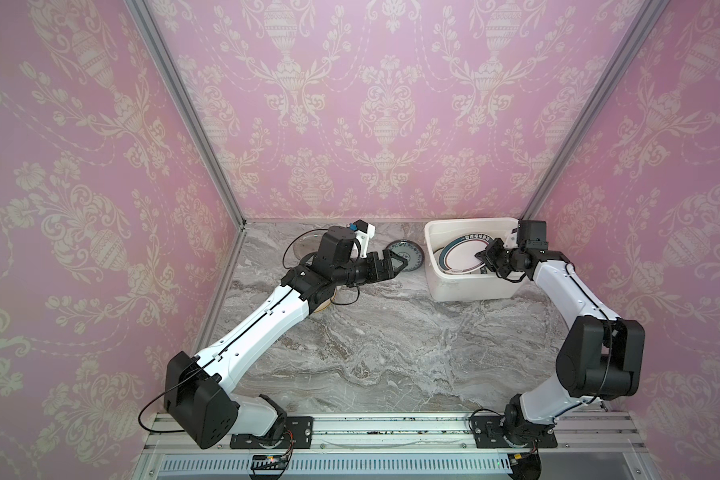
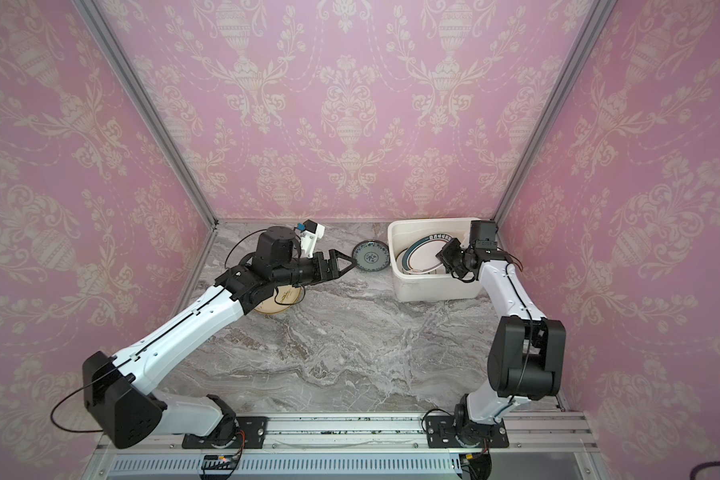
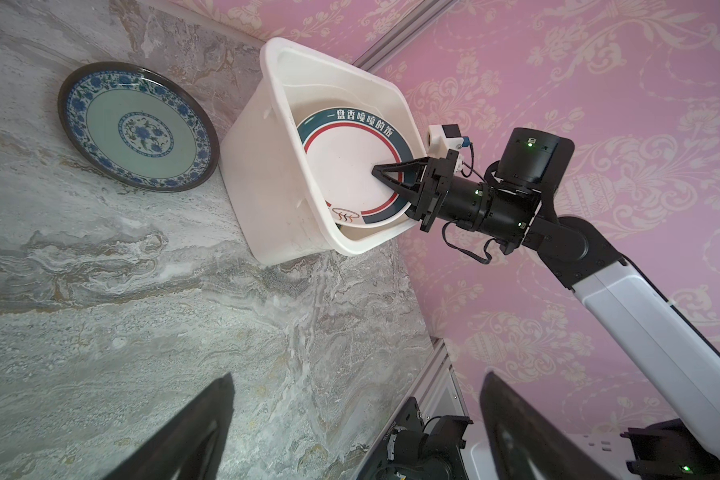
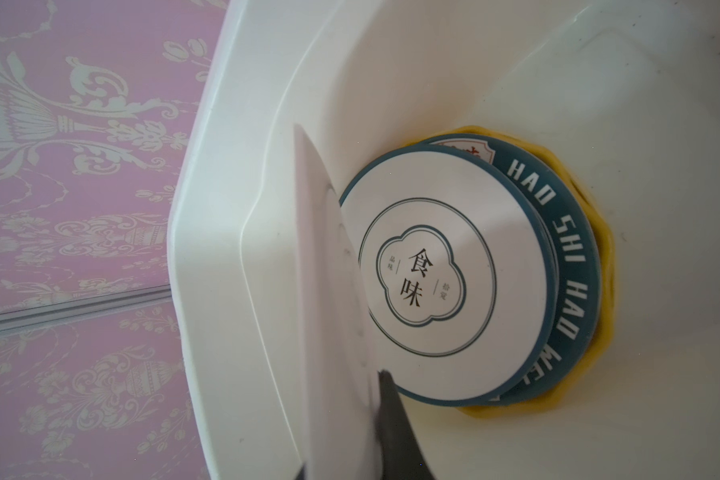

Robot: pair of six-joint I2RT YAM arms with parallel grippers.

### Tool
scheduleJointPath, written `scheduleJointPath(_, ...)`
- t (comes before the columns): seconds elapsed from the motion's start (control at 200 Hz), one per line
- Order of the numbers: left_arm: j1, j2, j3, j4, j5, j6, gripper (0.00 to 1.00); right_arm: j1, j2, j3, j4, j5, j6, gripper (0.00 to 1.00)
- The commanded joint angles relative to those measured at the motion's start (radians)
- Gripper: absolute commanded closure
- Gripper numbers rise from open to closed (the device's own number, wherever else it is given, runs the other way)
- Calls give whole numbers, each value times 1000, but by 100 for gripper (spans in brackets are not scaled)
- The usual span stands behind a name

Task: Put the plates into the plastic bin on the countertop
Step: 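Lower the green-rimmed plate upright against the stack with the right gripper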

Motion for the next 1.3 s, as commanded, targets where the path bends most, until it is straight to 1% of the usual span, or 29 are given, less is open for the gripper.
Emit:
scheduleJointPath(0.0, 11, 33, 34, 1, -8, 25, 6, 11, 27, 42, 49, -27, -49, 100)
scheduleJointPath(0.365, 21, 123, 84, 9, -4, 20, 6, 42, 126, 49, 59, -60, -88, 100)
scheduleJointPath(0.53, 22, 129, 87, 3, -8, 19, 6, 56, 176, 73, 50, -74, -103, 99)
scheduleJointPath(0.756, 28, 124, 87, -19, -12, 32, 6, 64, 220, 110, 5, -57, -136, 96)
scheduleJointPath(0.881, 31, 118, 87, -25, -13, 35, 6, 65, 229, 123, -24, -30, -142, 88)
scheduleJointPath(0.976, 34, 111, 87, -30, -17, 36, 6, 64, 236, 128, -40, -15, -142, 76)
scheduleJointPath(1.106, 35, 99, 87, -38, -25, 40, 6, 64, 247, 142, -59, -3, -177, 69)
scheduleJointPath(1.211, 39, 89, 87, -53, -30, 47, 6, 65, 255, 151, -73, 11, -185, 67)
scheduleJointPath(1.291, 43, 86, 86, -61, -34, 48, 6, 66, 260, 159, -84, 27, -192, 63)
